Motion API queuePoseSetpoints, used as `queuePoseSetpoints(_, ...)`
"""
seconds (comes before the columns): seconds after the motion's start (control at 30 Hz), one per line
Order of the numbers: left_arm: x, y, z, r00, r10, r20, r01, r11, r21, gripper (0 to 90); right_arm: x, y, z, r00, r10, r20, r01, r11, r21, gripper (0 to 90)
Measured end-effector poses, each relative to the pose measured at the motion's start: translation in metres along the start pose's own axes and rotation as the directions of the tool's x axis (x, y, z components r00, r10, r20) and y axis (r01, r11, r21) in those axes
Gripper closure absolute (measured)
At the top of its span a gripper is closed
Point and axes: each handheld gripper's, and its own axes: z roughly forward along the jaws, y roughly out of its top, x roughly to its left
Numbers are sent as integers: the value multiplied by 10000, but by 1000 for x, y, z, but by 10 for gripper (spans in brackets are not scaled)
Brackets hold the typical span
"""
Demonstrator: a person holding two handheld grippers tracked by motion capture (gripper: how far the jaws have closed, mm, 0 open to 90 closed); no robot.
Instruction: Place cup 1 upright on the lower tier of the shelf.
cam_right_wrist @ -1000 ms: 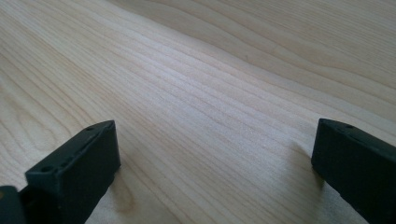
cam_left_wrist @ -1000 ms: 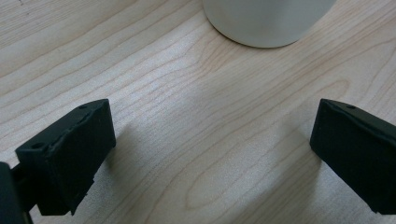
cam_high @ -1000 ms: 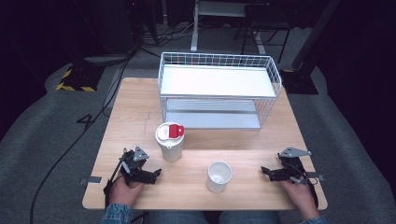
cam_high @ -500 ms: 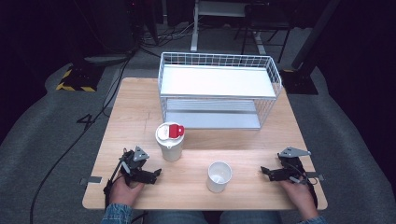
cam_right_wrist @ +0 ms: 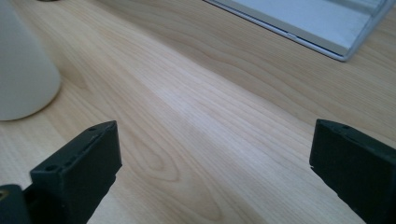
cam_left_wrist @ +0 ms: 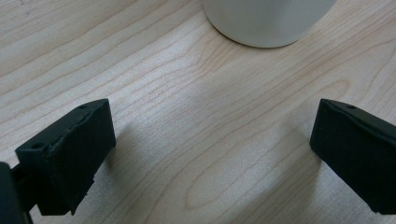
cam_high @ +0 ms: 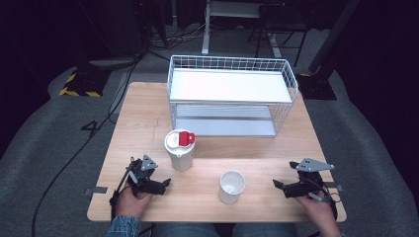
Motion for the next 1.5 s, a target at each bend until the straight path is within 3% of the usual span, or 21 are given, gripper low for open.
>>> queuePoseSetpoints(0.27,0,0,0,10000,33,-3,-33,10000,3,6,24,10,-6,9970,-448,-628,438,9989,-168,23)
queuePoseSetpoints(0.5,0,0,0,10000,41,-4,-41,10000,-5,6,50,22,-3,9843,-1105,-1374,1075,9938,-291,23)
queuePoseSetpoints(0.67,0,0,0,10000,12,-13,-12,10000,-10,6,66,26,4,9673,-1288,-2184,1232,9916,-389,23)
queuePoseSetpoints(0.9,0,-1,0,10000,45,-59,-45,10000,-27,7,91,27,26,9320,-1579,-3263,1535,9874,-394,22)
queuePoseSetpoints(1.03,0,-1,0,10000,44,-55,-44,10000,-27,7,99,28,37,9232,-1620,-3486,1533,9868,-525,22)
queuePoseSetpoints(1.23,0,0,0,10000,21,-15,-21,10000,11,6,108,30,51,9192,-1628,-3584,1519,9867,-587,30)
queuePoseSetpoints(1.5,0,0,0,10000,-10,-10,10,10000,-38,4,115,28,68,9231,-1744,-3428,1695,9845,-446,67)
